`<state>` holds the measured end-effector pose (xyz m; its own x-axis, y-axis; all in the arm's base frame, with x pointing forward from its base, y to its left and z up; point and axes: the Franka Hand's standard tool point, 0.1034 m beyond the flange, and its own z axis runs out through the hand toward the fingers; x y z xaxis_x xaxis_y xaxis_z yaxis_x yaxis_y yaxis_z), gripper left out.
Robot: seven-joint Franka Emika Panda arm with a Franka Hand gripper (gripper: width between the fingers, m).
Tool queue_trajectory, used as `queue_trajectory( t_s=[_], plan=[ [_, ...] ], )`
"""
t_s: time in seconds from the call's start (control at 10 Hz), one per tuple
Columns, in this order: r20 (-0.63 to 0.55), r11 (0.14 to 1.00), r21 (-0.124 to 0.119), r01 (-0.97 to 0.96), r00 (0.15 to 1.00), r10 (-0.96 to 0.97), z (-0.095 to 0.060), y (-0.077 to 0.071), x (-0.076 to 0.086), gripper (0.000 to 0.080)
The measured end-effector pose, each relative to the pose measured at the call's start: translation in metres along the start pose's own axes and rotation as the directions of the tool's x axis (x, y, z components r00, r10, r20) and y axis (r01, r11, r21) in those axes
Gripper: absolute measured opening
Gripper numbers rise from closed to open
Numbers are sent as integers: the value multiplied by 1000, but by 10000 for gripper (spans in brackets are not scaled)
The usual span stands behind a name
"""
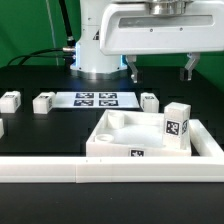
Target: Assemble square table
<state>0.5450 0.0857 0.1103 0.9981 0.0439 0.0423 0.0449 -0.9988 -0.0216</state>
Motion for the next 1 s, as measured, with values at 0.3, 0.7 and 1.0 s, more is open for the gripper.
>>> queue_trajectory(
  t_s=[0.3,0.7,1.0],
  plan=[
    [10,1000,2,24,1000,-24,11,-14,-39,649],
    [37,1000,5,10,999,-10,16,-16,-63,649],
    [31,1000,-1,32,999,-32,29,-19,-91,649]
  ],
)
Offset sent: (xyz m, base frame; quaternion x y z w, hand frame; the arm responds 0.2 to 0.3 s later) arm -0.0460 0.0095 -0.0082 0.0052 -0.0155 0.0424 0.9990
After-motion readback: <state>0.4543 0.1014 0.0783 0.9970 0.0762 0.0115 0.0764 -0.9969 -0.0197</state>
